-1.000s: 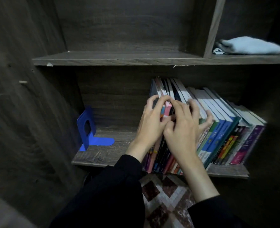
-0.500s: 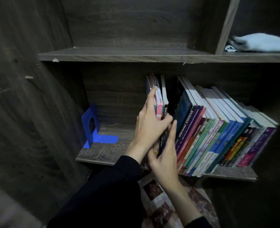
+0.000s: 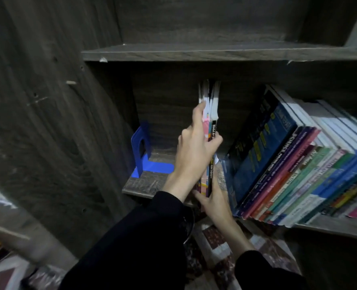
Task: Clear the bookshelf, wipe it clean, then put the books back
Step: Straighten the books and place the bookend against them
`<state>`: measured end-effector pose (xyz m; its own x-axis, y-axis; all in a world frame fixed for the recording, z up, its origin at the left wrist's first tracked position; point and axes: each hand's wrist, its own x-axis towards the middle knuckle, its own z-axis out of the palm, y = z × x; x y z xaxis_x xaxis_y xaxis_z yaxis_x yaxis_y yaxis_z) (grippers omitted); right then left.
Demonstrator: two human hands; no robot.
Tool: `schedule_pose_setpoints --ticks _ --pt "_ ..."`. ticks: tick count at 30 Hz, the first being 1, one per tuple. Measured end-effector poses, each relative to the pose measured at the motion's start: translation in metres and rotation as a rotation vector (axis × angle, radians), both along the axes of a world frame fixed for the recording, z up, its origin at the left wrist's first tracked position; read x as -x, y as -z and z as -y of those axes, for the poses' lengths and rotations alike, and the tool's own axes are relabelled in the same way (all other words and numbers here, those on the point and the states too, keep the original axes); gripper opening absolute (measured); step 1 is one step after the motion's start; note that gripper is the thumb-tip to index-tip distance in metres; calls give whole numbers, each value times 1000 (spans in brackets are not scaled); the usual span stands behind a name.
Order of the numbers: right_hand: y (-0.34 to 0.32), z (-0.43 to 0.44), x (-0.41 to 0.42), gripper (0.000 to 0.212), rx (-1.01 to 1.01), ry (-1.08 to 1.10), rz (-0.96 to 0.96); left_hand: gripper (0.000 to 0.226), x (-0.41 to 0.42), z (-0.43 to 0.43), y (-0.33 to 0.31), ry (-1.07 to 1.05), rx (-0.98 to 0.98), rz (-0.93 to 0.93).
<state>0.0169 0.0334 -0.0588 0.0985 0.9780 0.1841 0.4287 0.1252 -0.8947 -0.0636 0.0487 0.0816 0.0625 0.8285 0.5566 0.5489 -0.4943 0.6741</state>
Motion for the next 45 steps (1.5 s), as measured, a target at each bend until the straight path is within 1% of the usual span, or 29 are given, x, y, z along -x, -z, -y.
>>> schedule_pose_setpoints --ticks 2,7,12,14,16,19,22,24,26,28,30,32,35,40,42,45 --pt "4 -9 15 89 -11 -53 -30 67 18 -4 -1 -48 2 -6" --pt "15 -31 79 106 12 -125 -71 66 70 -14 -8 -121 8 -32" --pt "13 -46 142 104 9 -146 -38 63 124 -25 -10 -193 -14 -31" --pt "11 -50 156 103 -7 -177 23 62 143 -30 -9 -250 -42 -2" --pt "11 -53 164 104 -19 -180 78 60 156 -31 -7 -251 -54 14" --pt "15 -57 168 108 -32 -169 39 62 157 -33 -1 -248 -71 1" --pt "12 -62 162 109 -14 -171 91 75 148 -36 5 -335 -214 4" --pt "8 -65 157 109 -20 -189 179 79 145 -40 11 -445 -383 -111" --pt "2 -69 151 110 -58 -225 237 77 146 -46 21 -570 -480 -278" --pt "-7 -77 145 111 -80 -294 244 76 150 -55 33 -692 -479 -430" --pt "-18 -89 142 115 -85 -383 217 73 156 -62 37 -744 -473 -506" --pt "-28 -101 141 119 -75 -427 217 74 162 -67 34 -779 -470 -514" --pt "-33 -112 141 124 -46 -459 276 76 163 -70 30 -832 -450 -521" --pt "-32 -107 139 128 -68 -436 283 78 156 -60 27 -780 -422 -513" --pt "-32 -102 136 126 -58 -445 240 75 154 -54 26 -750 -434 -509" --pt "-38 -94 132 123 -30 -474 89 74 152 -48 26 -713 -443 -493"
